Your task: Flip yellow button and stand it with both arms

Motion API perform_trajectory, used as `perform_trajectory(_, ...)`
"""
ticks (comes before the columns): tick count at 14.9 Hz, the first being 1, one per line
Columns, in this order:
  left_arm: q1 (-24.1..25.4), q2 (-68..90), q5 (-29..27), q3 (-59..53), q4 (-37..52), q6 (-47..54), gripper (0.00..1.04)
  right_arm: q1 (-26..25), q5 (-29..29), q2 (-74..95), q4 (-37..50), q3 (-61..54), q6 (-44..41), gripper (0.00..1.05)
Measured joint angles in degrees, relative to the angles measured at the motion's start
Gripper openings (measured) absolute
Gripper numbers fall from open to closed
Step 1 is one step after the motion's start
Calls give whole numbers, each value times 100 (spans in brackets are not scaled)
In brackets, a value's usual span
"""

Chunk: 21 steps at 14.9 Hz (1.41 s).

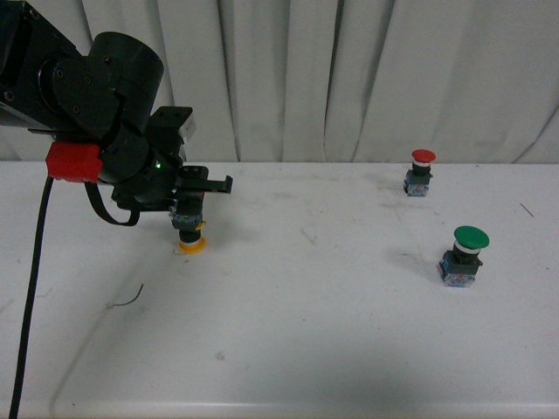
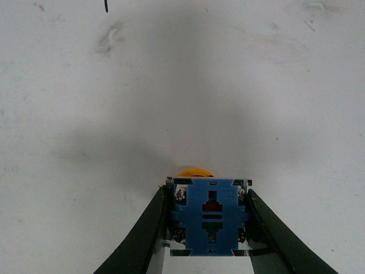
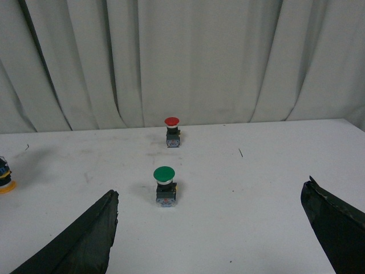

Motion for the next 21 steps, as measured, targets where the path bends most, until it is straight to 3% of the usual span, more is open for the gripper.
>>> perform_trajectory(5, 0, -297, 72, -404, 295, -2, 33, 0, 0, 0, 0, 0, 0, 98)
perform_trajectory(8, -44, -1364, 474, -1108, 800, -81, 32, 0, 0, 0, 0, 0, 0, 98)
perform_trajectory(12, -450, -3388, 1281, -2337, 1567, -463, 32, 0, 0, 0, 0, 0, 0, 98)
perform_trajectory(15, -505, -4052, 1504, -3032, 2109, -704, 32, 0, 0, 0, 0, 0, 0, 98)
perform_trajectory(18, -409, -3906, 2166, -3567, 3823, -1633, 32, 0, 0, 0, 0, 0, 0, 98)
perform_trajectory(21, -426, -3668, 2758, -4234, 6432, -3410, 32, 0, 0, 0, 0, 0, 0, 98)
